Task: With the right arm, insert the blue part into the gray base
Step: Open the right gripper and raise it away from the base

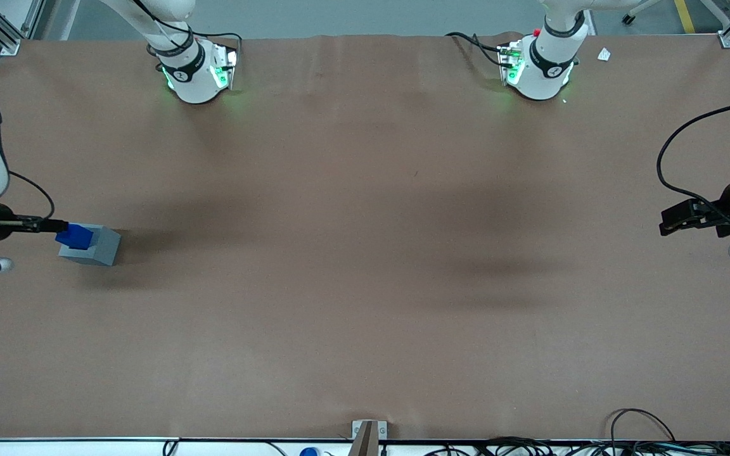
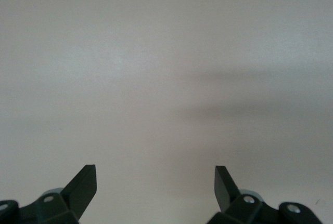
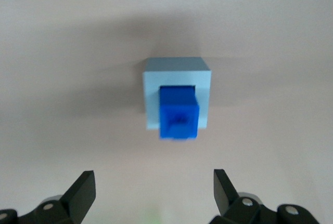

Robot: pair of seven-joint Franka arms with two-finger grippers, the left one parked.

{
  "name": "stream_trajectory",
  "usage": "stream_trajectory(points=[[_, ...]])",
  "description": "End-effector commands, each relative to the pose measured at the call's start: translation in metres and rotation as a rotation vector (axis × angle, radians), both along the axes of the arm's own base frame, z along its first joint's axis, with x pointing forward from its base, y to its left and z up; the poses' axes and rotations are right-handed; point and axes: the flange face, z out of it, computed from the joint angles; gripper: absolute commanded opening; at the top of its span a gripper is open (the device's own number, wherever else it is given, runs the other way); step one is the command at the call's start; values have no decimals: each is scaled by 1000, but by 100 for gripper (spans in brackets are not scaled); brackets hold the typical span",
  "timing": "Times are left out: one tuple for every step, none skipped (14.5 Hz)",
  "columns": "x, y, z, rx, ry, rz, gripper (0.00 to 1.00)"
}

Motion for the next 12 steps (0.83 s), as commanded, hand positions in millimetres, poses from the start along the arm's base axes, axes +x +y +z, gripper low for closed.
stream_trajectory(points=[[-16, 36, 70, -17, -55, 34, 100], [-22, 51, 94, -21, -81, 48, 100], [-30, 67, 118, -16, -107, 56, 100], [-39, 82, 139, -15, -123, 49, 100], [-47, 104, 160, -28, -143, 31, 100], [-52, 124, 173, -38, -162, 21, 100], [-55, 141, 179, -48, -173, -1, 100], [-55, 152, 182, -52, -183, -4, 100], [-53, 157, 185, -51, -199, -1, 100], [-51, 160, 188, -51, -223, 7, 100], [-46, 165, 195, -51, -266, 16, 100], [-42, 165, 206, -51, -303, 14, 100]])
